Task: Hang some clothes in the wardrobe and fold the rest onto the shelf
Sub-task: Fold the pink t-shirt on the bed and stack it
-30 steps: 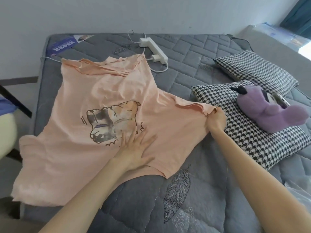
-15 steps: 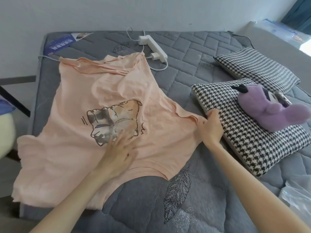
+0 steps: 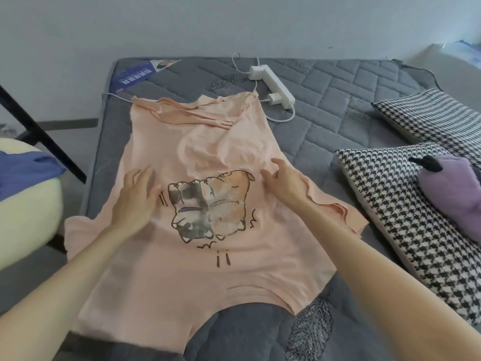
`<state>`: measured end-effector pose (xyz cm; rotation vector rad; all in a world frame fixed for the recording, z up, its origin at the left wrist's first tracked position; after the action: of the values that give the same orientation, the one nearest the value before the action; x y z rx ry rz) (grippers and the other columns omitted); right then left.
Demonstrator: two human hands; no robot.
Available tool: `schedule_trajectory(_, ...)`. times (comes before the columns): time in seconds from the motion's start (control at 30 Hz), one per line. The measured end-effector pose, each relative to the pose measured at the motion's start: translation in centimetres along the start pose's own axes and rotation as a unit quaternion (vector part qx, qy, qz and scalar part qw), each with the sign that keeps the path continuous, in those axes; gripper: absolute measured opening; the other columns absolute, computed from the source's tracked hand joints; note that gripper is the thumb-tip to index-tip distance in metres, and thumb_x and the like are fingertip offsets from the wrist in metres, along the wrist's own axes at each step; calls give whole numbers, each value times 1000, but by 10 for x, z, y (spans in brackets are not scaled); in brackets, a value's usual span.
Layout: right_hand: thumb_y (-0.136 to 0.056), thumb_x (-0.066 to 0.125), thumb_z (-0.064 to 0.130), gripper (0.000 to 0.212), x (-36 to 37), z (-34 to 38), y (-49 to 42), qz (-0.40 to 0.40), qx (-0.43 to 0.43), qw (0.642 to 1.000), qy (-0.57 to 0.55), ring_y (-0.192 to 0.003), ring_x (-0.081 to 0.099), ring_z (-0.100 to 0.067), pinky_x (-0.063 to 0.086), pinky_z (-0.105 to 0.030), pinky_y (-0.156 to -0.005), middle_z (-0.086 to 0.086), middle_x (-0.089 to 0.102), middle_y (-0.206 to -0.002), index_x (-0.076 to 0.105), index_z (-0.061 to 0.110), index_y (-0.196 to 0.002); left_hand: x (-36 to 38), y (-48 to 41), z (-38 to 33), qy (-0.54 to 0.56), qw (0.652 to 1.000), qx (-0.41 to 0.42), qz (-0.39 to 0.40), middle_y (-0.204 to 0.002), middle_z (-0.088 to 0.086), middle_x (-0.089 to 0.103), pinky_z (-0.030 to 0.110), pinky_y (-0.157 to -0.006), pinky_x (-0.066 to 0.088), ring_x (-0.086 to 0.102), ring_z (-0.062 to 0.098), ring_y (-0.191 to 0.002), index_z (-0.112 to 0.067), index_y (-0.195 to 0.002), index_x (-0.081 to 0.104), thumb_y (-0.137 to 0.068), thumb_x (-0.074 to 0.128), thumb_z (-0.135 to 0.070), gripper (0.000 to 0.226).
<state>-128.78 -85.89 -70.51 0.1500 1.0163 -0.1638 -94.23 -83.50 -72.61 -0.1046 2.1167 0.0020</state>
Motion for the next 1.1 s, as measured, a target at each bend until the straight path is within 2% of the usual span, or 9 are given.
schedule_trajectory(0.07, -78, 42, 71, 57, 8, 4, -12, 31, 24, 999, 22, -85, 62, -12, 50, -35, -73, 12, 66, -89, 48, 35, -122, 2, -11, 1, 6, 1000, -7, 11, -142, 8, 35, 44, -96, 40, 45, 31, -124, -20, -141, 38, -98, 48, -33, 46)
schedule_trajectory(0.2, -91, 50, 49, 28, 18, 10, -21, 50, 20, 999, 3, -84, 62, -17, 46, -33, -68, 8, 64, -81, 57, 23, -99, 11, -29, 2, 1, 1000, -28, 6, -121, 7, 53, 39, -80, 46, 58, 28, -99, -16, -123, 52, -94, 54, -35, 35)
schedule_trajectory(0.33, -95, 49, 40, 18, 12, 12, -21, 29, -6, 999, -14, -68, 56, -9, 39, -28, -56, 9, 60, -73, 55, 23, -96, 16, -38, 7, -46, 999, -26, 2, -110, 7, 62, 38, -74, 46, 58, 30, -95, -14, -102, 62, -96, 51, -23, 15)
schedule_trajectory(0.5, -95, 47, 42, 16, 3, 11, -31, 4, -12, 994, -104, -69, 62, -20, 50, -38, -69, 1, 65, -77, 49, 28, -88, 19, -41, 9, -61, 998, -25, 6, -112, 2, 57, 40, -73, 47, 58, 28, -92, -14, -107, 52, -97, 45, -29, 20)
schedule_trajectory(0.63, -98, 47, 34, 15, -2, 18, -34, -25, 14, 985, -169, -61, 56, -21, 47, -36, -65, -3, 62, -73, 48, 20, -92, 23, -45, 15, -38, 998, -40, 40, -114, -3, 57, 41, -77, 51, 60, 23, -96, -19, -123, 46, -88, 58, -41, 42)
schedule_trajectory(0.73, -97, 49, 27, 15, 4, 20, -32, -32, 49, 972, -229, -53, 58, -22, 52, -39, -64, -11, 66, -70, 49, 13, -91, 21, -48, 12, -90, 996, -24, 14, -110, 3, 60, 38, -72, 48, 59, 27, -92, -16, -107, 54, -92, 57, -35, 24)
schedule_trajectory(0.83, -95, 53, 24, 14, 7, 18, -32, -16, 79, 966, -245, -48, 58, -19, 55, -40, -63, -6, 66, -66, 51, 11, -91, 16, -49, 8, -113, 994, -4, -5, -106, 5, 62, 36, -67, 45, 59, 29, -89, -15, -95, 58, -95, 53, -32, 17)
schedule_trajectory(1.0, -96, 54, 21, 17, 5, 18, -33, 8, 109, 958, -266, -47, 62, -18, 58, -39, -64, -5, 67, -61, 52, 4, -97, -7, -51, 10, -3, 998, -23, -61, -81, -3, 63, 30, -59, 36, 55, 22, -75, -20, -91, 57, -94, 54, -36, 16)
schedule_trajectory(1.1, -97, 53, 20, 19, 9, 17, -30, -2, 129, 950, -283, -57, 68, -20, 61, -38, -67, -8, 70, -65, 52, 2, -101, -12, -55, 8, 16, 997, -45, -62, -66, 0, 63, 33, -59, 42, 59, 23, -68, -23, -88, 53, -95, 51, -38, 17)
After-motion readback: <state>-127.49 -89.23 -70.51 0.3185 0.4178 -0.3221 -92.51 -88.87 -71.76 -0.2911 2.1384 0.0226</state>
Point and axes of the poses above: each hand's wrist, its own y-axis away from the middle knuckle, its own x-axis out of the palm, z = x × y, the point moved 6 cm from there along -y, towards the middle knuckle
